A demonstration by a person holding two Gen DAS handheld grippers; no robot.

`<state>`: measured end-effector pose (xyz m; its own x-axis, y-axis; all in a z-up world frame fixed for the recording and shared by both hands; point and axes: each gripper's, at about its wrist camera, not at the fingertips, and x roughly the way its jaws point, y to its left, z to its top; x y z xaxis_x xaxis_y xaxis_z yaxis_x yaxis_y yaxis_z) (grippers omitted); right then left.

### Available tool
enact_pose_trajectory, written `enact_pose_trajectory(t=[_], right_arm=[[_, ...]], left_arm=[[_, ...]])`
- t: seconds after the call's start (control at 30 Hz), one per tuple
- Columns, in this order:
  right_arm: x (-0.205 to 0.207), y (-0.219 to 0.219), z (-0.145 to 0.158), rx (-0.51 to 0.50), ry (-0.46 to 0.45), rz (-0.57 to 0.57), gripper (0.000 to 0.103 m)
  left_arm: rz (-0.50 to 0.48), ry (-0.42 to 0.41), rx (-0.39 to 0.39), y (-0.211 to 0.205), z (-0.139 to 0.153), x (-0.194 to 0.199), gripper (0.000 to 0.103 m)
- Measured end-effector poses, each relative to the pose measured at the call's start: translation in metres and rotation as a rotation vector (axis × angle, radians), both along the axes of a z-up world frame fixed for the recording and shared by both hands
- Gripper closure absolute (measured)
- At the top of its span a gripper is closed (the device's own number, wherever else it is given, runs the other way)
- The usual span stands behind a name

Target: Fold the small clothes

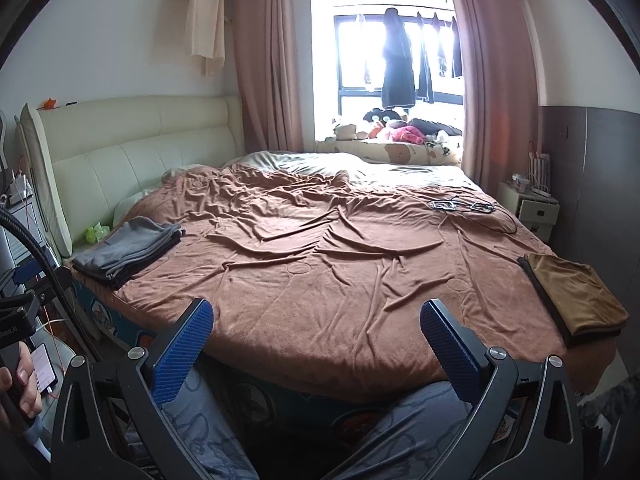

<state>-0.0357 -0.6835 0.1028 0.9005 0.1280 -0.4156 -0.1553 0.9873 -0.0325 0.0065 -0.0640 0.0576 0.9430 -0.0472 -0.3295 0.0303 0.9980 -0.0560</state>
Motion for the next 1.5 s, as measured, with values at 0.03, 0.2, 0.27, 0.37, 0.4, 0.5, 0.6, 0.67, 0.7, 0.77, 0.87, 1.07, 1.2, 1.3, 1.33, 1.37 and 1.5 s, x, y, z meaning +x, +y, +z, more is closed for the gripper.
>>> enact_pose_trajectory(t=[0.03,0.2,0.27,0.37,0.4,0.5,0.6,0.67,0.7,0.77,0.87,1.07,1.2,1.3,1.33,1.37,1.5], right_arm=[[0.000,0.001,0.000,-0.001,-0.001,0.001,0.000],[-0.004,-0.003,0.000,-0.002,-0.007,0.011,0.000],[-0.003,-0.004,-0.002,-0.002,-0.002,0.009,0.000],[-0.002,-0.005,-0.003,-0.001,-0.001,0.010,0.000],[-0.002,-0.005,-0.003,-0.002,0.000,0.008,0.000],[-0.001,-0.007,-0.002,-0.005,0.000,0.004,0.000],[-0.001,-0.008,-0.001,-0.007,0.000,0.003,0.000],[-0.002,-0.008,0.000,-0.006,-0.002,0.001,0.000],[-0.002,-0.009,0.000,-0.005,-0.002,0.000,0.000],[-0.002,-0.010,0.001,-0.002,-0.002,0.001,0.000],[-0.002,-0.011,0.000,-0.003,-0.002,0.002,0.000],[-0.004,-0.008,0.000,-0.039,-0.015,-0.004,0.000],[-0.004,-0.009,0.001,-0.046,-0.016,0.006,0.000],[-0.005,-0.009,0.001,-0.048,-0.016,0.009,0.000],[-0.004,-0.010,0.001,-0.048,-0.015,0.008,0.000],[-0.004,-0.010,0.001,-0.049,-0.015,0.008,0.000],[-0.002,-0.014,0.001,-0.043,-0.013,0.006,0.000]], left_arm=[[0.000,0.000,0.000,0.000,0.000,0.000,0.000],[0.000,-0.006,-0.009,0.001,0.001,-0.002,0.000],[0.002,-0.008,-0.008,0.001,0.001,-0.003,0.000],[0.000,-0.005,-0.011,0.001,0.001,-0.002,0.000],[0.001,-0.004,-0.011,0.000,0.001,-0.003,0.000],[0.003,-0.006,-0.017,0.000,0.002,-0.003,0.000],[0.008,-0.010,-0.022,0.000,0.003,-0.005,0.000],[0.008,-0.010,-0.022,0.000,0.003,-0.005,0.000],[0.009,-0.009,-0.022,0.000,0.004,-0.005,0.000],[0.006,-0.009,-0.024,0.001,0.003,-0.005,0.000],[0.006,-0.010,-0.024,0.001,0.004,-0.005,0.000],[0.013,-0.017,-0.020,0.004,0.006,-0.006,0.000],[0.017,-0.025,-0.024,0.006,0.008,-0.008,0.000],[0.019,-0.025,-0.020,0.006,0.008,-0.008,0.000],[0.020,-0.025,-0.020,0.006,0.009,-0.008,0.000],[0.020,-0.026,-0.020,0.007,0.009,-0.008,0.000],[0.020,-0.024,-0.023,0.007,0.009,-0.008,0.000]])
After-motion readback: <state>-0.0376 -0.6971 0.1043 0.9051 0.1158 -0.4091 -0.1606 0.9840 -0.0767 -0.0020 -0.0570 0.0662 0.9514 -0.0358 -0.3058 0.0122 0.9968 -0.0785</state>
